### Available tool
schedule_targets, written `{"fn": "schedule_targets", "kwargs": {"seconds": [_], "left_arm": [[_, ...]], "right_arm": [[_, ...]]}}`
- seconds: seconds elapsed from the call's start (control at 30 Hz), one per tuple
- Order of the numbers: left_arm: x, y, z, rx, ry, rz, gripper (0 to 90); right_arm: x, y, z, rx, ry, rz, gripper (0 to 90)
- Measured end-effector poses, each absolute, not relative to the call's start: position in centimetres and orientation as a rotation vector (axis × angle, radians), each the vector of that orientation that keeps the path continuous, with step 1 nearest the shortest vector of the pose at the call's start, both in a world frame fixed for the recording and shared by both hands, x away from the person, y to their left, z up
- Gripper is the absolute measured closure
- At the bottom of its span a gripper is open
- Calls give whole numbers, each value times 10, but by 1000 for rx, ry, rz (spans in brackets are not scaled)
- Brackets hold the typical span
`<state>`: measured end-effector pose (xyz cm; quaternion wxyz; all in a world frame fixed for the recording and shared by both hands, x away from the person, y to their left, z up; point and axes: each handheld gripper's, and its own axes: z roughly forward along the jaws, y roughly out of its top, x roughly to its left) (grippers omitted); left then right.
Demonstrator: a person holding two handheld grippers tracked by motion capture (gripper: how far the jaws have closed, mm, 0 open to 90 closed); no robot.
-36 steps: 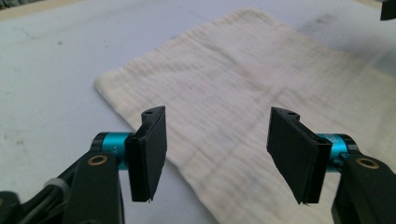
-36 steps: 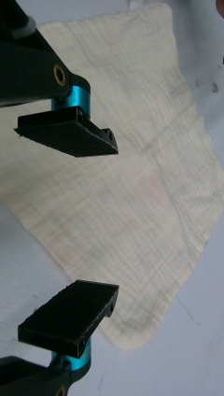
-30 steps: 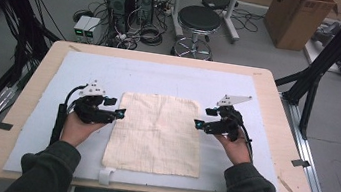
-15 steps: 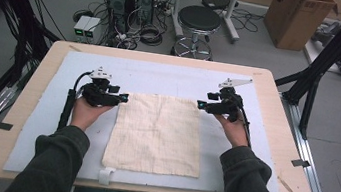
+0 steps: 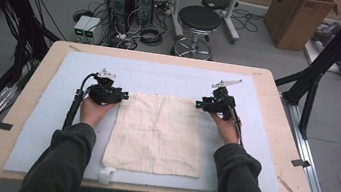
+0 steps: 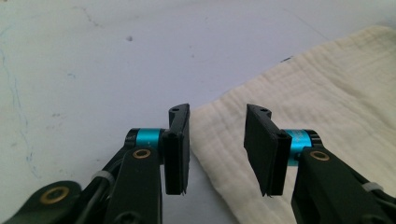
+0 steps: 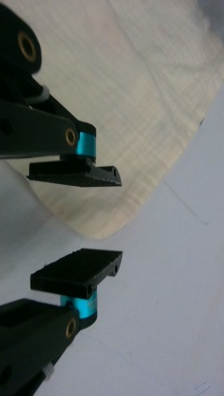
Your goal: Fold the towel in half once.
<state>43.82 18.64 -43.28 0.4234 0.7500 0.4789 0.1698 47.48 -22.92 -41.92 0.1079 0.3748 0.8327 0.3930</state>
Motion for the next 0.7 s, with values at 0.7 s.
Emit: {"fn": "schedule_targets", "kwargs": {"seconds": [0.7], "left_arm": [[446,183,-443,1866,1247,442,872]], "right_arm": [[491,-214,-431,1210,2478,1086,868]]}}
